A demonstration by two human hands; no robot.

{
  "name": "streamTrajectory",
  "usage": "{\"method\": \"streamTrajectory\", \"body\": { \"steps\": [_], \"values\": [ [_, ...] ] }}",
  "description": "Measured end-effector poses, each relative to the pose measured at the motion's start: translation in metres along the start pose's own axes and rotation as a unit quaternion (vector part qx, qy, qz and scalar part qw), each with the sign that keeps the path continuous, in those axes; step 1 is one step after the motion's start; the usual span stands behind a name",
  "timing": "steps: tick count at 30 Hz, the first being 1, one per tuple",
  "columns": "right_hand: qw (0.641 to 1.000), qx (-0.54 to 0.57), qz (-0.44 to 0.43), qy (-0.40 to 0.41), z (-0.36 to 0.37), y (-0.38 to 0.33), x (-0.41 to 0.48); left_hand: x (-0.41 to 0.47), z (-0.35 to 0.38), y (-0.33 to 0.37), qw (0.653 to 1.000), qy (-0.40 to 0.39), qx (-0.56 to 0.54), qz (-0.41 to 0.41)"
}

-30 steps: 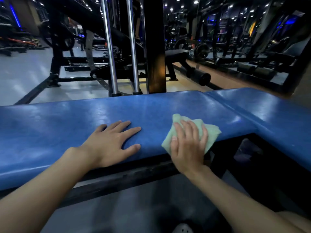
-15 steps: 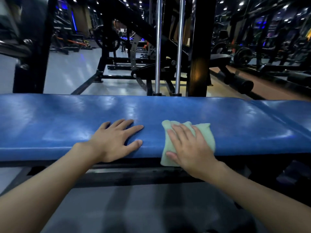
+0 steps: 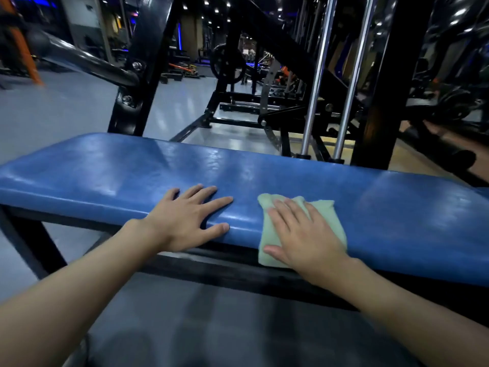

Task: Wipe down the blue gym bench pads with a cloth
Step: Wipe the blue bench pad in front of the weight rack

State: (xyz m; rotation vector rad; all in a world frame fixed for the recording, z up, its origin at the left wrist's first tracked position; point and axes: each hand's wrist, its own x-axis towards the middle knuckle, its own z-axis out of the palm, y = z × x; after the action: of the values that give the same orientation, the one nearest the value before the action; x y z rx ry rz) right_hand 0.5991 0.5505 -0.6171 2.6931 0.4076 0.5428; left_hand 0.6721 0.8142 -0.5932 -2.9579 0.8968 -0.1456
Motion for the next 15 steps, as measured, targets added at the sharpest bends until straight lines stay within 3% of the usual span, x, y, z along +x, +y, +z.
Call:
{"method": "streamTrajectory", "body": {
  "steps": [4,7,10,15],
  "values": [
    [0.999,0.027,-0.02,-0.005,-0.006,-0.041,0.034,-0.015,0.001,-0.03,0.999,-0.014,0.001,-0.029],
    [0.999,0.025,-0.045,0.013,-0.009,-0.031,0.03,-0.024,0.001,-0.048,0.999,-0.014,-0.001,-0.048],
    [0.997,0.033,-0.059,-0.02,-0.007,-0.018,0.026,-0.03,0.004,-0.057,0.999,-0.008,-0.005,-0.051],
    [0.996,0.07,-0.049,-0.03,-0.01,-0.06,0.069,-0.042,0.012,-0.079,0.997,0.011,-0.004,-0.079]
  ]
}}
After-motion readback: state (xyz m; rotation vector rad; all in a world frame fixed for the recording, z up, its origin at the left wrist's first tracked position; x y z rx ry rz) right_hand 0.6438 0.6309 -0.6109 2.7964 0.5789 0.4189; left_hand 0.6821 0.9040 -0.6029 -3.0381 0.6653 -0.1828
